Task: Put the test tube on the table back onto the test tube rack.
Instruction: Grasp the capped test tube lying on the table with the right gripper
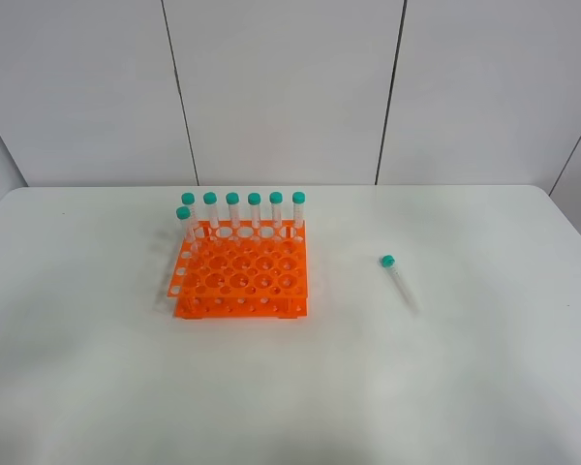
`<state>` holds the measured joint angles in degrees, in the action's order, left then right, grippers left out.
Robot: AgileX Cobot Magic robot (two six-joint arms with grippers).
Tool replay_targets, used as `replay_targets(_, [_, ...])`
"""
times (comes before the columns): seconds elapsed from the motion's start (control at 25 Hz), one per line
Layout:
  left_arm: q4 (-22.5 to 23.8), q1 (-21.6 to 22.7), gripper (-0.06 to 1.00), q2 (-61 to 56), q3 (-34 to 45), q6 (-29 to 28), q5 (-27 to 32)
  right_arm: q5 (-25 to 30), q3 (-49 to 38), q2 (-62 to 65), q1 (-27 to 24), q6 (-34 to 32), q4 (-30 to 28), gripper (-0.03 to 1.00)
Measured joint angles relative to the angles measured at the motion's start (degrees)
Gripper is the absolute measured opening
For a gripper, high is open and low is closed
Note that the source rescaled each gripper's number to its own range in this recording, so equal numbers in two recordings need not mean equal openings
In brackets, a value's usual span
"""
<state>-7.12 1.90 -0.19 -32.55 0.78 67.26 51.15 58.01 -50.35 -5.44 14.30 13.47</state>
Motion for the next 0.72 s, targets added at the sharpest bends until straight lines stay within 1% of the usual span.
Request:
replay_targets(0.16, [0.0, 0.0, 0.84, 0.0, 0.0, 0.0, 0.0, -1.4, 3.4, -11.3, 0.0, 2.0, 1.2, 1.00])
replay_targets(0.28, [0.0, 0.0, 0.84, 0.0, 0.0, 0.0, 0.0, -1.5, 4.0, -18.5, 0.0, 3.8, 2.7, 1.00])
replay_targets(0.44, [0.0, 0.0, 0.84, 0.0, 0.0, 0.0, 0.0, -1.6, 4.1, -27.2, 0.4, 5.7, 3.3, 1.00])
replay_targets(0.56, [0.0, 0.0, 0.84, 0.0, 0.0, 0.0, 0.0, -3.4, 4.1, -32.2, 3.0, 6.5, 3.1, 1.00])
replay_targets(0.72, [0.0, 0.0, 0.84, 0.0, 0.0, 0.0, 0.0, -8.0, 4.1, -38.8, 8.9, 5.4, 2.6, 1.00])
